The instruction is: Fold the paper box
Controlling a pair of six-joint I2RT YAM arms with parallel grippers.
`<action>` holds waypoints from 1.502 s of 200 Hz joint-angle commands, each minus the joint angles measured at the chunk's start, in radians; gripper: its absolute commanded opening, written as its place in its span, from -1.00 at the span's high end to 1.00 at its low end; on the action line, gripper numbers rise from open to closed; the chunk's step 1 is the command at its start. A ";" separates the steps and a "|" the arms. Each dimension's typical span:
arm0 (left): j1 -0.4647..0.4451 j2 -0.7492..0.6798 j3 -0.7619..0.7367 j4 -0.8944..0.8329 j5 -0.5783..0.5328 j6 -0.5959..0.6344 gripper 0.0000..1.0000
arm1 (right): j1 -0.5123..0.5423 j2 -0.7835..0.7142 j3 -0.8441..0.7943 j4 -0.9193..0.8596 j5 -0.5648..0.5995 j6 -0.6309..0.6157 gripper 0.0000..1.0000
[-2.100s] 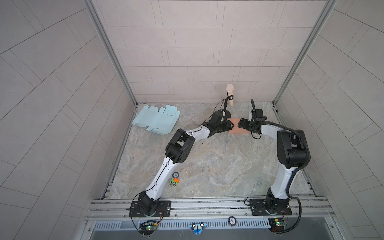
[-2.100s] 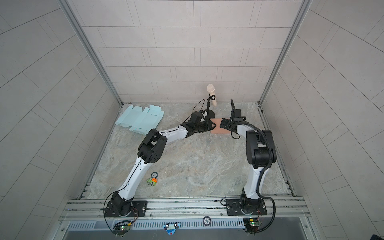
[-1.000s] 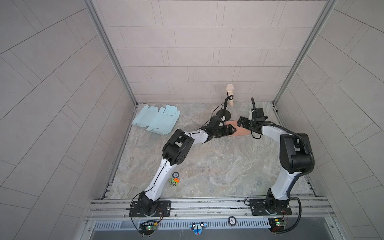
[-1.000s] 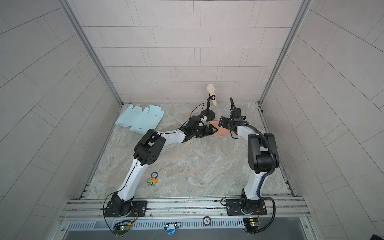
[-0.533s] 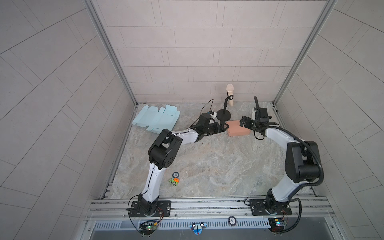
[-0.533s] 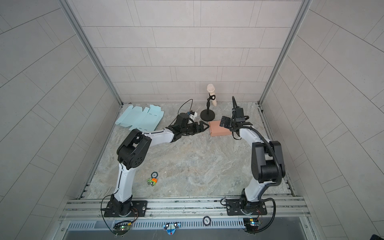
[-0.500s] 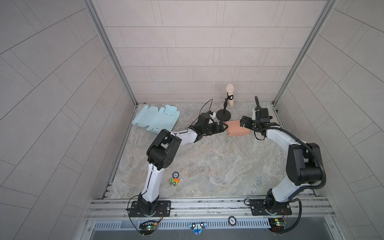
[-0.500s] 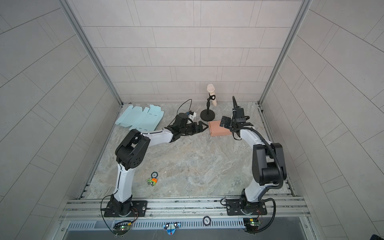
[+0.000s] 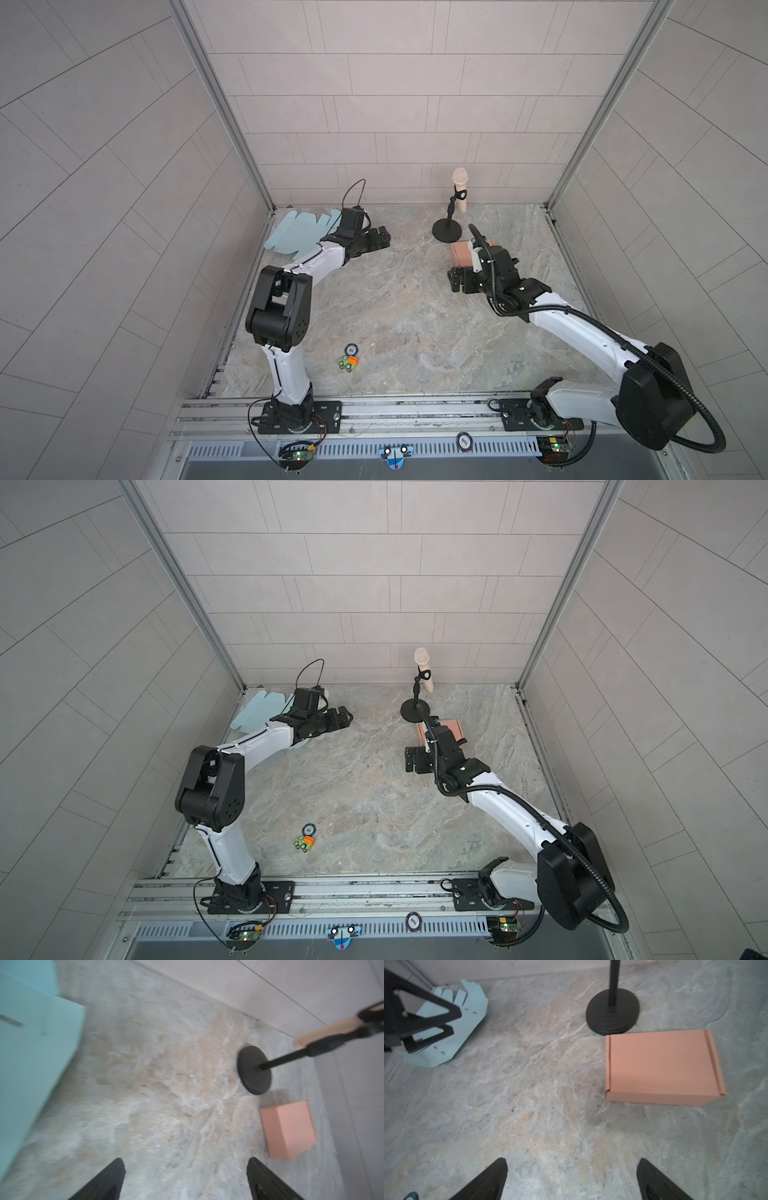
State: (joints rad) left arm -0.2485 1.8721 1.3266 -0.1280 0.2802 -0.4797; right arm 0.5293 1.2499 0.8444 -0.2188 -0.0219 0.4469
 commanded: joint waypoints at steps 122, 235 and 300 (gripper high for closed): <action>0.153 0.210 0.138 -0.174 -0.065 0.035 -0.94 | 0.388 0.199 0.010 0.105 0.085 0.079 -0.99; 0.082 0.146 -0.040 -0.088 -0.056 -0.019 -0.93 | 0.377 0.136 0.067 -0.061 0.152 0.028 -0.99; 0.017 0.057 -0.141 -0.067 -0.061 -0.010 -0.93 | 0.280 0.000 0.015 -0.145 0.164 0.002 -0.99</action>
State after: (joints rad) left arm -0.2142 1.9575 1.2278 -0.1654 0.2077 -0.4820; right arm 0.8478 1.3304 0.8875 -0.2970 0.1131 0.4622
